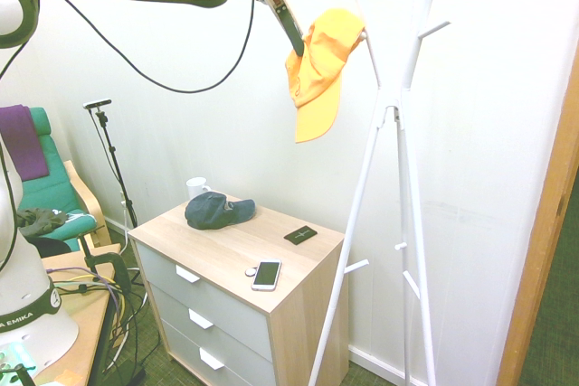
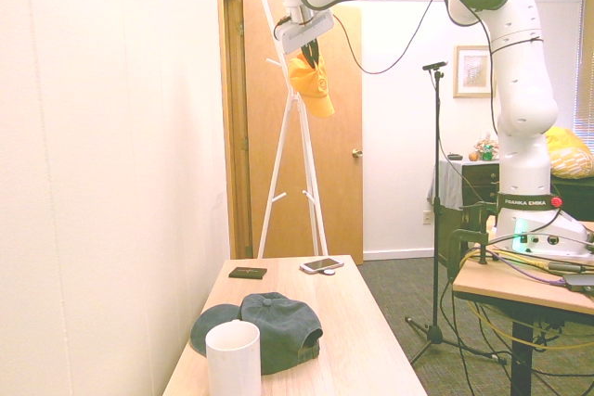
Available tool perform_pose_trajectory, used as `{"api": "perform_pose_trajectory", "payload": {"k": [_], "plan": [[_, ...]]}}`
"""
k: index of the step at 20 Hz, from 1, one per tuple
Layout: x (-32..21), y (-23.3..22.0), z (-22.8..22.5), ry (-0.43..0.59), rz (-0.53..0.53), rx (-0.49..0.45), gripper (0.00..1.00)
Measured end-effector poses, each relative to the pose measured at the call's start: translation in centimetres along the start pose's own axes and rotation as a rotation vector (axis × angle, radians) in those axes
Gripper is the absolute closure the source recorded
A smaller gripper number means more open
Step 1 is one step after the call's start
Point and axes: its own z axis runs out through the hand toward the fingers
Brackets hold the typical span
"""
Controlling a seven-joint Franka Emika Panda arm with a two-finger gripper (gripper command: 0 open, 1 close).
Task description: Hang the cap
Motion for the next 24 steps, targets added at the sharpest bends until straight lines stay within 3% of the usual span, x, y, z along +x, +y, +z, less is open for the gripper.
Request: {"api": "perform_pose_trajectory", "payload": {"k": [7,24], "plan": [[-2.0,-0.9,0.9,-0.078,-0.003,0.039,0.0],[-1.8,0.2,2.4,-0.109,0.008,0.035,0.0]]}}
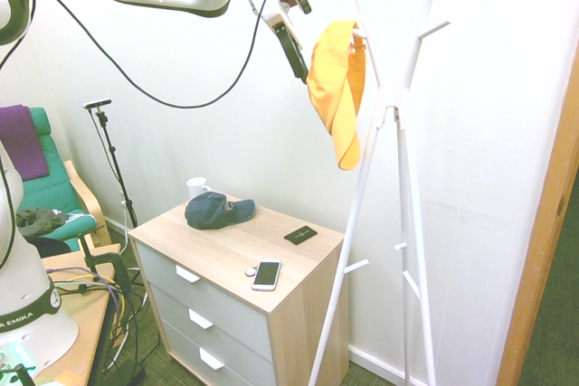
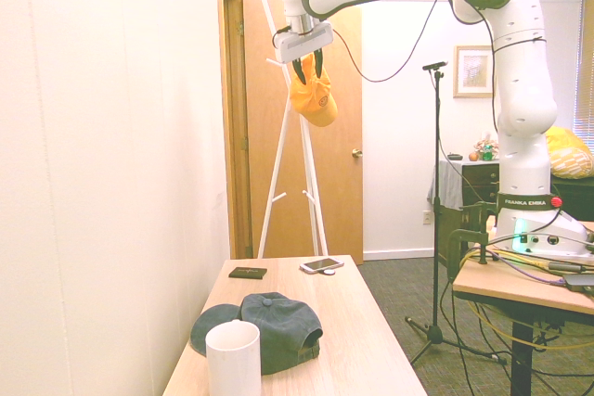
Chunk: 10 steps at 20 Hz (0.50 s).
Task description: Hang the cap
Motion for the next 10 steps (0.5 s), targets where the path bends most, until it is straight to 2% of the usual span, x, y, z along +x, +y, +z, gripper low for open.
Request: {"api": "perform_pose_trajectory", "payload": {"k": [4,10], "plan": [[-0.7,-0.2,0.0,-0.067,-0.001,0.036,0.0],[-2.9,-0.7,-1.3,-0.326,-0.076,0.191,0.0]]}}
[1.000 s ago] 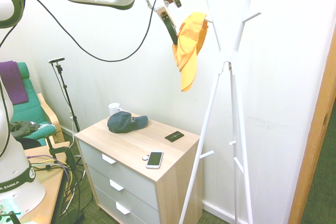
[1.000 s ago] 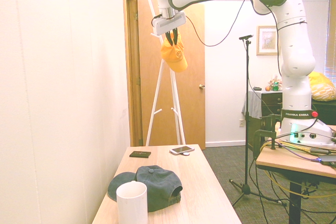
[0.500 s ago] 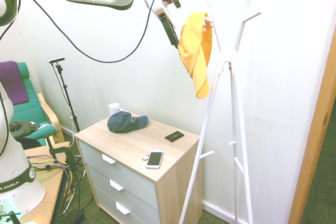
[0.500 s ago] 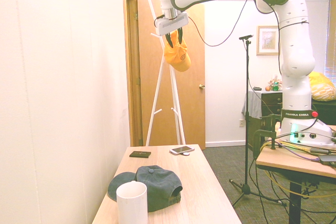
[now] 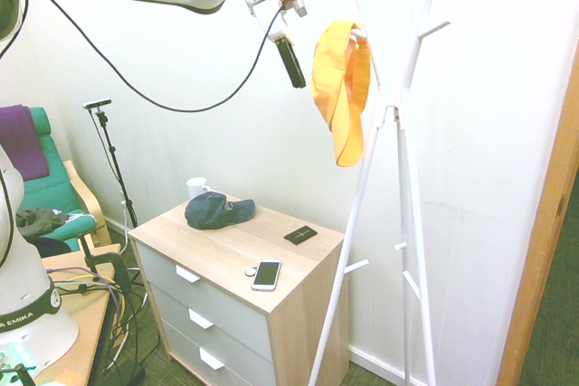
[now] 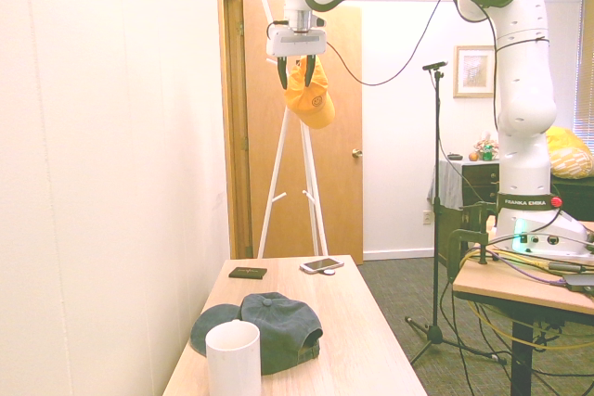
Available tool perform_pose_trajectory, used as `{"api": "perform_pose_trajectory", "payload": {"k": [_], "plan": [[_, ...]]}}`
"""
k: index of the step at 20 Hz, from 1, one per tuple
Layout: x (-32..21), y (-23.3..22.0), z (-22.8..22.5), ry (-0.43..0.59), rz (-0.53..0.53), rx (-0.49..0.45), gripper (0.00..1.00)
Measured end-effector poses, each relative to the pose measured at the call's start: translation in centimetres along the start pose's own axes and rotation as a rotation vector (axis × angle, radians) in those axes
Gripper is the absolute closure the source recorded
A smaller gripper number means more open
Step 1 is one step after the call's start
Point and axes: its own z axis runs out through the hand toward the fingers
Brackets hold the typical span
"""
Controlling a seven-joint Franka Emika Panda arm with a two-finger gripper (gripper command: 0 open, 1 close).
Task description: Hang the cap
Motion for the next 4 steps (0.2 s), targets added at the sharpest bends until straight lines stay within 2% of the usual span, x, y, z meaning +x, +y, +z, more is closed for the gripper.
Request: {"api": "perform_pose_trajectory", "payload": {"k": [4], "plan": [[-1.36,0.49,-0.34,-0.115,-0.071,0.035,0.0]]}}
